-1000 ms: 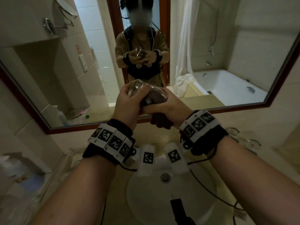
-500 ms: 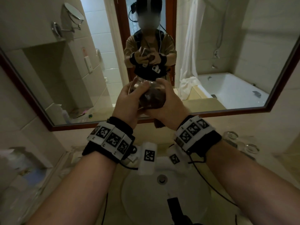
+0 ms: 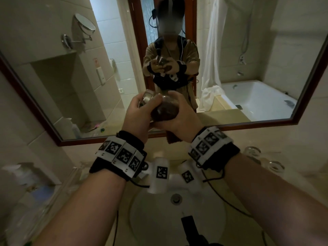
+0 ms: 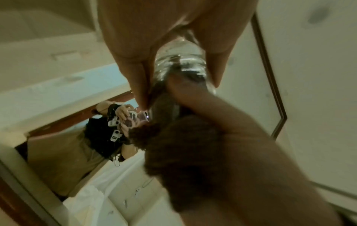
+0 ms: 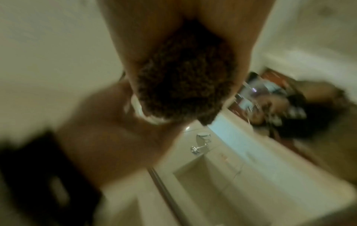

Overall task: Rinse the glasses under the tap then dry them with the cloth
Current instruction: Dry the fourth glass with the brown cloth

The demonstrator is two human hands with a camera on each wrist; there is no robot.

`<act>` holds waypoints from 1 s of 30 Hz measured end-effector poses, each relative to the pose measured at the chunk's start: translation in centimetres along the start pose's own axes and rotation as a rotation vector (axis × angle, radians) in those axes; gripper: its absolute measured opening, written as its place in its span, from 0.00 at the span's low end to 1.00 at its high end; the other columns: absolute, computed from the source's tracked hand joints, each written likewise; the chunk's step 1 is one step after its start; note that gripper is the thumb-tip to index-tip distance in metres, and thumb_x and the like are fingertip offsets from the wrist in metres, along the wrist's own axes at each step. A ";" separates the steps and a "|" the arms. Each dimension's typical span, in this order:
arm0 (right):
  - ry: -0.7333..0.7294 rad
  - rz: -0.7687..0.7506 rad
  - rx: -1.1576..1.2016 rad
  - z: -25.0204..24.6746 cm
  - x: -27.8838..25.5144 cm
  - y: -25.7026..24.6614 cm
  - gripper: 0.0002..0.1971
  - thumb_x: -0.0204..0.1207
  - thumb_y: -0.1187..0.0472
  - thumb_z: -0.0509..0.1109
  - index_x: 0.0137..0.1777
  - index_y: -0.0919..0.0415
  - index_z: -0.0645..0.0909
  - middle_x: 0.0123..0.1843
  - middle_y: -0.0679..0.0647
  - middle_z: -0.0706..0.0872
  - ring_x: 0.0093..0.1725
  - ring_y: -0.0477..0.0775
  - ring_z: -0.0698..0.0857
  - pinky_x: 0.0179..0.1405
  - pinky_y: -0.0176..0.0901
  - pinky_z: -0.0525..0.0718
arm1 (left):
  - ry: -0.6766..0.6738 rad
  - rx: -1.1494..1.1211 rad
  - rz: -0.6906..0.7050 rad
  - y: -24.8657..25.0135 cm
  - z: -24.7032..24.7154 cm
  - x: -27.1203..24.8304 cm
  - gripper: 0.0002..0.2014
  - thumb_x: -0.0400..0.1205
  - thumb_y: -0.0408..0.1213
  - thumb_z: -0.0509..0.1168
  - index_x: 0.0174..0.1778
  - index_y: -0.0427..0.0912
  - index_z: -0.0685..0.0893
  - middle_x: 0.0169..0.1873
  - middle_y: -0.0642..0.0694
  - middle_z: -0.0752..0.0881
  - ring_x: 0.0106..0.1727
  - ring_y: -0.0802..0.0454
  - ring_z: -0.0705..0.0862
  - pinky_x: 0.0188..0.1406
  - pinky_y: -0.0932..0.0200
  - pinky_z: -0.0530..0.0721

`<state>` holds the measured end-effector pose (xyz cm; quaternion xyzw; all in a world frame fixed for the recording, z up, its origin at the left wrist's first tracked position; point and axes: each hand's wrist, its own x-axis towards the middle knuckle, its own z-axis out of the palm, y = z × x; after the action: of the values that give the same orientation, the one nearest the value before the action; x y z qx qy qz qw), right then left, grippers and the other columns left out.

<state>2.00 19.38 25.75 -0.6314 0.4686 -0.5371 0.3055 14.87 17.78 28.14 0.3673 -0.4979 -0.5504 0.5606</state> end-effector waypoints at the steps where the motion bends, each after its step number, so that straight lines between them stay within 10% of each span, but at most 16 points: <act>1: -0.085 0.114 0.225 -0.4 0.4 0.1 0.41 0.62 0.65 0.83 0.73 0.59 0.67 0.61 0.56 0.82 0.57 0.54 0.85 0.54 0.44 0.86 | -0.011 0.030 0.017 0.1 0.0 0.0 0.17 0.79 0.39 0.72 0.64 0.45 0.79 0.56 0.40 0.87 0.56 0.42 0.88 0.38 0.55 0.87; 5: -0.284 0.254 0.466 -2.0 1.4 0.6 0.38 0.59 0.63 0.84 0.69 0.63 0.72 0.60 0.63 0.84 0.58 0.65 0.86 0.55 0.59 0.86 | -0.070 0.035 0.024 0.3 0.3 -0.1 0.14 0.81 0.35 0.69 0.60 0.52 0.79 0.55 0.44 0.86 0.55 0.44 0.87 0.38 0.55 0.88; 8: -0.025 -0.020 -0.013 -1.8 0.5 -0.4 0.38 0.63 0.62 0.82 0.72 0.55 0.68 0.58 0.48 0.83 0.55 0.47 0.84 0.56 0.37 0.83 | -0.051 0.008 -0.033 0.3 0.8 -0.2 0.22 0.80 0.46 0.69 0.69 0.46 0.78 0.62 0.39 0.85 0.60 0.41 0.87 0.43 0.52 0.88; 12: 0.107 -0.325 -0.488 -1.4 0.1 -0.2 0.41 0.69 0.56 0.78 0.79 0.53 0.60 0.68 0.55 0.80 0.63 0.56 0.81 0.64 0.53 0.80 | -0.045 -0.042 -0.094 0.5 1.6 -0.3 0.22 0.81 0.48 0.68 0.68 0.40 0.79 0.58 0.37 0.87 0.57 0.38 0.88 0.49 0.46 0.90; 20: -0.271 0.208 0.668 -2.1 1.3 0.2 0.31 0.64 0.69 0.79 0.68 0.64 0.74 0.58 0.61 0.84 0.52 0.58 0.86 0.49 0.51 0.87 | -0.123 0.039 0.074 0.9 0.9 0.5 0.35 0.72 0.38 0.75 0.73 0.32 0.71 0.57 0.31 0.84 0.55 0.36 0.86 0.43 0.49 0.86; 26: 0.122 -0.344 -0.393 -1.3 0.4 -1.0 0.41 0.66 0.58 0.79 0.77 0.55 0.64 0.63 0.56 0.83 0.59 0.57 0.83 0.60 0.50 0.82 | -0.081 0.017 -0.068 1.4 1.4 0.9 0.24 0.81 0.54 0.66 0.67 0.43 0.81 0.58 0.38 0.88 0.55 0.43 0.89 0.46 0.51 0.88; 30: 0.084 -0.210 -0.197 -1.2 0.6 -1.4 0.47 0.62 0.57 0.83 0.78 0.52 0.60 0.65 0.50 0.81 0.61 0.50 0.82 0.61 0.38 0.80 | -0.069 0.045 0.024 1.6 1.2 1.2 0.23 0.77 0.49 0.71 0.62 0.37 0.82 0.52 0.37 0.88 0.53 0.41 0.89 0.44 0.50 0.87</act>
<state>1.21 19.47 27.52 -0.6807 0.4630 -0.5434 0.1642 14.01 16.91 30.10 0.3546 -0.5336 -0.5446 0.5413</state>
